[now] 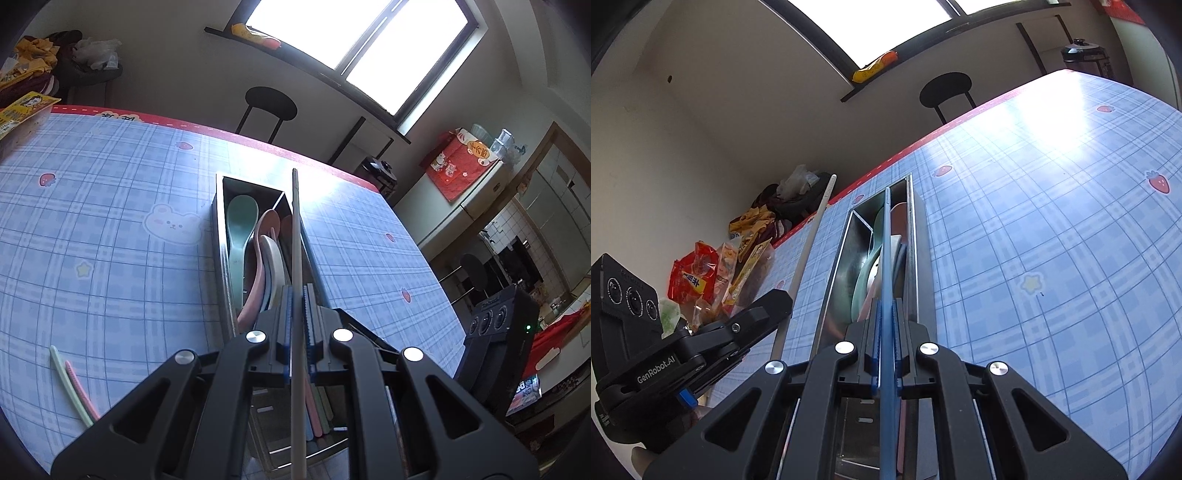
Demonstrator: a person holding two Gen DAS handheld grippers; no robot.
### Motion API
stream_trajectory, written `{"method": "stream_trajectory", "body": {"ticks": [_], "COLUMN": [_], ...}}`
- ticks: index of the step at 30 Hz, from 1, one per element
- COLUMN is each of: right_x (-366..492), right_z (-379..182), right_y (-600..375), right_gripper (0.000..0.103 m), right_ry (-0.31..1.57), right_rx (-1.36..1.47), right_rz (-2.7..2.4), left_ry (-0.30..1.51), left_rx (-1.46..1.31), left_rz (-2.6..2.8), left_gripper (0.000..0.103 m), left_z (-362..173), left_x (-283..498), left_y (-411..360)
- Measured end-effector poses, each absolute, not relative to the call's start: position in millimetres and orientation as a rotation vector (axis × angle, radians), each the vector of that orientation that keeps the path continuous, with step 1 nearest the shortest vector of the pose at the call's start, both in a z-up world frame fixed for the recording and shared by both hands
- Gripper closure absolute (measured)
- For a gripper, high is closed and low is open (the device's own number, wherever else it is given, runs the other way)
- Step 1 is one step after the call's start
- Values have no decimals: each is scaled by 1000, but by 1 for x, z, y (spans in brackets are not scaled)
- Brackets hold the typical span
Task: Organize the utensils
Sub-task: 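Lower both chopsticks into the tray and open both tools, then move both tools back to the green and pink chopsticks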
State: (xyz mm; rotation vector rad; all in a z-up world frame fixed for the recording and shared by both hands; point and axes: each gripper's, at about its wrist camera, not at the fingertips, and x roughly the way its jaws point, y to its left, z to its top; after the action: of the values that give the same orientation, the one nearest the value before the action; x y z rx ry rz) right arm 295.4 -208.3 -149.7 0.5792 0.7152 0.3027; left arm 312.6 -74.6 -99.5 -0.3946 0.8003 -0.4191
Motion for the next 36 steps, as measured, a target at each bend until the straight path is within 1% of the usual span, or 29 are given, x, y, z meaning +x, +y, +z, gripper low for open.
{"method": "stream_trajectory", "body": {"ticks": [2, 4, 6, 7, 8, 9, 10, 12, 19, 21, 23, 24, 25, 26, 27, 29, 30, 31, 32, 33, 34, 36], "right_x": [296, 294, 290, 287, 285, 283, 281, 279, 278, 277, 276, 276, 275, 275, 275, 273, 272, 272, 272, 272, 271, 270], "right_z": [-149, -146, -141, -139, -136, -134, -132, -131, -137, -139, -138, -137, -135, -133, -132, -131, -131, -130, -131, -131, -131, -130], "right_y": [-209, -210, -213, -216, -218, -221, -224, -230, -249, -254, -256, -256, -256, -256, -255, -256, -257, -258, -259, -259, -258, -257], "right_gripper": [94, 88, 70, 67, 58, 47, 43, 36, 23, 11, 8, 6, 6, 6, 6, 6, 6, 6, 6, 6, 6, 6], "right_ry": [709, 696, 672, 657, 641, 631, 620, 607, 614, 608, 603, 599, 596, 595, 597, 587, 579, 576, 579, 581, 581, 574], "right_rx": [591, 585, 579, 573, 565, 560, 557, 562, 615, 647, 661, 656, 650, 647, 645, 656, 664, 669, 674, 680, 683, 680], "right_rz": [310, 301, 284, 270, 249, 226, 203, 175, 106, 114, 120, 124, 128, 131, 135, 144, 140, 135, 134, 133, 132, 131], "left_ry": [804, 812, 821, 828, 837, 847, 858, 879, 935, 942, 952, 956, 955, 949, 936, 909, 894, 875, 857, 839, 818, 790], "left_rx": [-394, -398, -397, -397, -401, -407, -415, -429, -436, -421, -407, -400, -395, -400, -408, -407, -408, -411, -406, -401, -401, -392], "left_rz": [-412, -409, -405, -403, -401, -400, -400, -392, -351, -342, -331, -322, -314, -313, -313, -308, -307, -301, -288, -273, -260, -233], "left_gripper": [93, 93, 93, 93, 93, 93, 93, 93, 93, 93, 93, 89, 82, 67, 57, 53, 44, 42, 37, 24, 18, 16], "left_z": [-100, -100, -101, -102, -103, -104, -106, -110, -122, -124, -126, -126, -126, -125, -122, -113, -108, -102, -96, -90, -84, -74], "left_x": [312, 314, 315, 315, 317, 319, 321, 325, 341, 343, 344, 345, 346, 346, 344, 341, 338, 335, 332, 328, 324, 314], "left_y": [-75, -76, -79, -81, -83, -84, -87, -91, -105, -109, -113, -114, -114, -113, -110, -104, -100, -95, -89, -82, -75, -60]}}
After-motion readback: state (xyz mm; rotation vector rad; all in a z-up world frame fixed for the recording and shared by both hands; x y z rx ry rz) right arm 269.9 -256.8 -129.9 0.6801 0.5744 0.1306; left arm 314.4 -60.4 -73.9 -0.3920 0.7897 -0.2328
